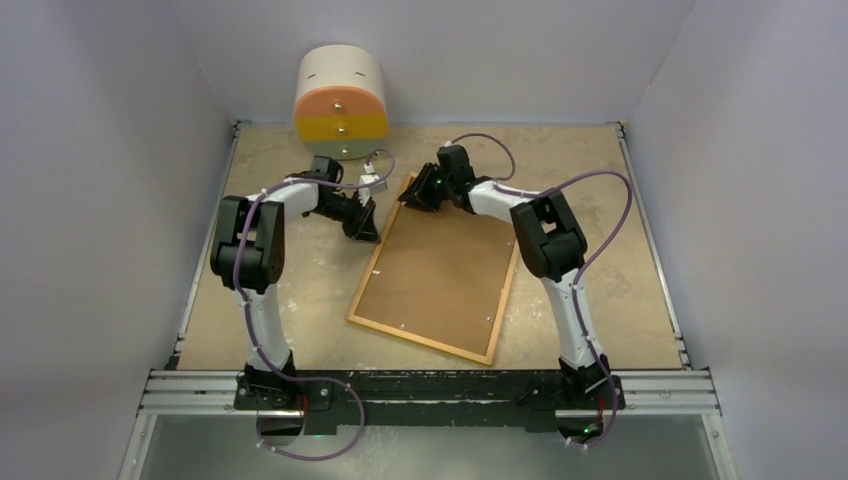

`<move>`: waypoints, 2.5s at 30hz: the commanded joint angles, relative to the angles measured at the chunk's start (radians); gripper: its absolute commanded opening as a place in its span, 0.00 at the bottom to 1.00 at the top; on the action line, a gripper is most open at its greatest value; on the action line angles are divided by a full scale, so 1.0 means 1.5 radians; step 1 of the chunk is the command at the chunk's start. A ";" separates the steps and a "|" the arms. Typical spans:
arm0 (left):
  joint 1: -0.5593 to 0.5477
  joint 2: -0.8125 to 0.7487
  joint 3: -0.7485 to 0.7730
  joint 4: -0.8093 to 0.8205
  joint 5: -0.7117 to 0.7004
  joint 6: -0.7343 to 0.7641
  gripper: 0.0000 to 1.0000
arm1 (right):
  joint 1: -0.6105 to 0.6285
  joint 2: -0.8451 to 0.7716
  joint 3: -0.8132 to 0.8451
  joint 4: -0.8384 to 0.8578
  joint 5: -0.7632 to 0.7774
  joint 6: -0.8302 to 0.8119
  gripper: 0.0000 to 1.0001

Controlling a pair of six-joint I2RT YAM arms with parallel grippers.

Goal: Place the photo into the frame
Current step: Install the photo frame at the center of the board, then adjust the photo frame at the center of the board.

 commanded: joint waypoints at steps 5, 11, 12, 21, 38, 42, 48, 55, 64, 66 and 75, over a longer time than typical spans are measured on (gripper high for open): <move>-0.014 -0.006 -0.025 -0.026 -0.032 0.027 0.11 | -0.002 0.023 -0.004 0.029 0.022 0.043 0.30; -0.016 -0.009 -0.027 -0.028 -0.034 0.032 0.11 | -0.002 0.016 -0.009 0.038 0.013 0.062 0.30; -0.016 -0.011 -0.025 -0.032 -0.033 0.032 0.11 | -0.002 0.009 -0.013 0.037 0.009 0.062 0.30; 0.009 -0.025 0.037 -0.118 -0.065 0.077 0.15 | -0.050 -0.180 -0.169 0.026 0.002 0.011 0.55; -0.045 -0.119 -0.144 -0.065 -0.219 0.127 0.21 | -0.277 -0.459 -0.503 -0.081 0.244 -0.108 0.83; -0.073 -0.138 -0.178 -0.062 -0.233 0.131 0.21 | -0.273 -0.389 -0.457 -0.052 0.210 -0.123 0.83; -0.123 -0.155 -0.196 -0.076 -0.209 0.133 0.22 | -0.185 -0.271 -0.312 -0.047 0.123 -0.133 0.83; -0.228 -0.156 -0.156 -0.119 -0.132 0.133 0.32 | -0.094 -0.115 -0.080 -0.081 0.006 -0.147 0.83; -0.219 -0.178 -0.041 -0.261 -0.138 0.194 0.60 | -0.076 -0.088 0.055 -0.188 -0.015 -0.235 0.89; -0.175 -0.189 -0.001 -0.305 -0.148 0.213 0.61 | -0.085 -0.128 0.039 -0.208 0.056 -0.252 0.93; 0.027 -0.091 0.110 -0.119 -0.256 0.062 0.51 | -0.163 -0.413 -0.259 -0.189 0.216 -0.167 0.99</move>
